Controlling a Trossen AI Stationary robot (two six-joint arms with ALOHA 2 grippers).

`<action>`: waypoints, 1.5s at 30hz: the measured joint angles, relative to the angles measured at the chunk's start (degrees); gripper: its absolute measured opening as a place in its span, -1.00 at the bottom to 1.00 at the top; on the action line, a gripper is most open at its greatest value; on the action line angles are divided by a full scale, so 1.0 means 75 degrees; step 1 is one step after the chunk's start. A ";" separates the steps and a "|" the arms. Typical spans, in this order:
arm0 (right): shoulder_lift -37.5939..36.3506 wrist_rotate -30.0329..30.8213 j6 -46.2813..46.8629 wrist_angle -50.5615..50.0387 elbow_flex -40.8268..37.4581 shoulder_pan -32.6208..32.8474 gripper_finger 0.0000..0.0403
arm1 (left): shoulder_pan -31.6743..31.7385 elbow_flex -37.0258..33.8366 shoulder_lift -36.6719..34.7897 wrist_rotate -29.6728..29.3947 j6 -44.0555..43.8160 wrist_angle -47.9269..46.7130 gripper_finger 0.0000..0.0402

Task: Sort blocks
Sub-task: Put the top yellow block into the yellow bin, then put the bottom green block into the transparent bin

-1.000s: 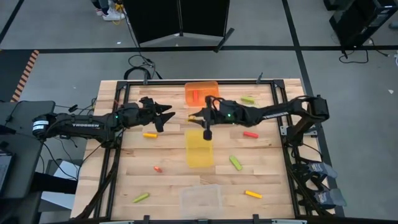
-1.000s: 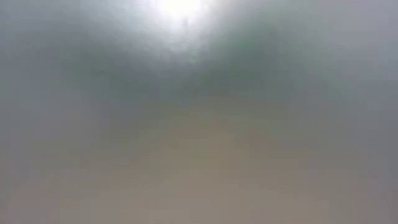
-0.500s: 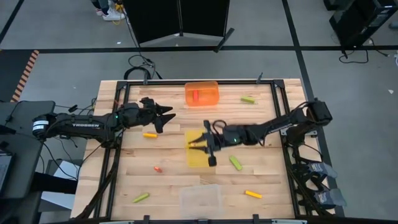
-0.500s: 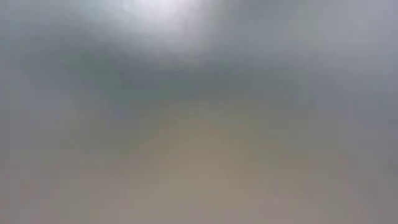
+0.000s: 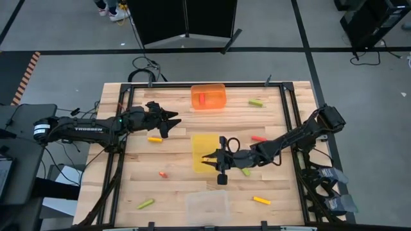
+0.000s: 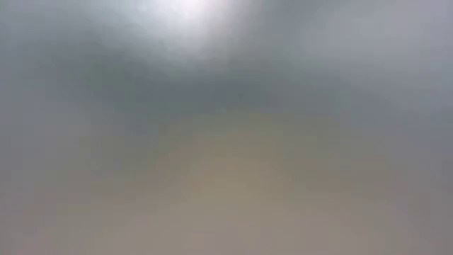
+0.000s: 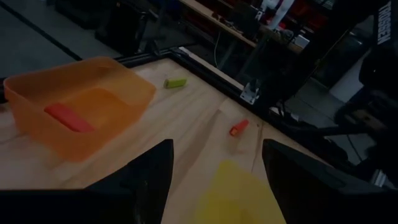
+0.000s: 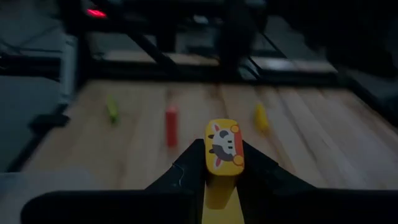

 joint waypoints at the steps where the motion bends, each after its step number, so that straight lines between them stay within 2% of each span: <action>1: 0.0000 0.0150 0.0155 -0.0178 0.0000 -0.0020 -0.64 | 0.0000 0.0003 0.0000 0.0000 -0.0009 -0.0026 0.26; 6: 0.0000 0.0168 0.1269 -0.1171 0.0000 -0.0395 -0.64 | 0.0000 0.0003 0.0000 -0.0003 -0.0138 -0.0072 0.26; 9: 0.0003 0.0134 0.1723 -0.1531 -0.0010 -0.0582 -0.57 | 0.0000 0.0003 0.0000 -0.0015 -0.0174 -0.0072 0.26; 17: 0.0003 0.0090 0.1757 -0.1432 -0.0090 -0.0787 -0.03 | 0.0000 0.0003 0.0000 -0.0021 -0.0174 -0.0162 0.26; 21: -0.0357 0.0941 0.1535 -0.1927 -0.0108 -0.0739 0.12 | -0.0011 0.0003 0.0000 -0.0004 -0.0182 -0.0444 0.26; 26: -0.1547 0.2122 0.1091 -0.2503 -0.0307 -0.0426 0.09 | -0.0269 0.0003 0.0000 0.0413 0.0089 -0.0660 0.26; 30: -0.2873 0.2607 0.0750 -0.1985 -0.1206 -0.0125 0.03 | -0.0754 0.0006 0.0000 0.0447 0.0382 -0.0591 0.26; 36: -0.4300 0.2678 0.1177 -0.0561 -0.3223 0.0264 -0.02 | -0.1521 0.0022 0.0000 0.0153 0.0130 -0.0933 0.26; 41: -0.4558 0.2675 0.1833 0.1072 -0.4693 0.0632 -0.02 | -0.2282 0.0587 0.0000 -0.0871 -0.0505 -0.1991 0.26; 45: -0.4331 0.2675 0.1947 0.2214 -0.5258 0.0709 -0.03 | -0.2872 0.1318 0.0000 -0.1630 -0.0409 -0.2764 0.22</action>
